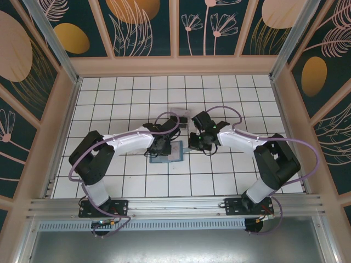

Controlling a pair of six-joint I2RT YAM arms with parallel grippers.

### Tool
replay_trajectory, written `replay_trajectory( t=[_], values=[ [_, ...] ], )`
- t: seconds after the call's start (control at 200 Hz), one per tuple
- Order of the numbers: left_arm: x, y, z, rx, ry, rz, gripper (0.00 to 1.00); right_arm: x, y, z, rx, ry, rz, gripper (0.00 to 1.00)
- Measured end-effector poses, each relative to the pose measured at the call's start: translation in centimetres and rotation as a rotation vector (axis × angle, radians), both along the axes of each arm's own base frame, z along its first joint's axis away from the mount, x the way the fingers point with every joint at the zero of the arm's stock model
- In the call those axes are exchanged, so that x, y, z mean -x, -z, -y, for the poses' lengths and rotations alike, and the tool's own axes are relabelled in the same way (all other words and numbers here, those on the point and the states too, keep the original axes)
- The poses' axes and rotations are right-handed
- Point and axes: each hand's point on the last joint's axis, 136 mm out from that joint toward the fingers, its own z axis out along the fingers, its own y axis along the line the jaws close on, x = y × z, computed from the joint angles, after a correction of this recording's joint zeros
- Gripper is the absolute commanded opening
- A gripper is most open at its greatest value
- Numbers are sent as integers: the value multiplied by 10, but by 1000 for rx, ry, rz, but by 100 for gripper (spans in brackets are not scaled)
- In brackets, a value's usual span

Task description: Take the credit cards out of the card holder

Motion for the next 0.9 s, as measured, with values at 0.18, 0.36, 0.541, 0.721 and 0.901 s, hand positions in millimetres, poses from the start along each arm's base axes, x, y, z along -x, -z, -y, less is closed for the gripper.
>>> replay_trajectory(
  t=[0.18, 0.36, 0.541, 0.721, 0.901],
  values=[
    [-2, -12, -15, -63, -8, 33, 26, 0, -5, -7, -9, -11, 10, 0],
    [-3, -28, -25, -87, -16, 74, 25, -1, -10, -12, -17, -18, 18, 0],
    [-3, -41, -26, -66, -19, 97, 25, -1, -13, -16, -28, -23, 23, 0],
    [-4, -61, -1, 93, -3, 116, 23, 0, -23, -26, -60, -32, 26, 0],
    [2, -64, 41, 339, 31, 82, 19, 2, -29, -30, -76, -32, 30, 0]
  ],
)
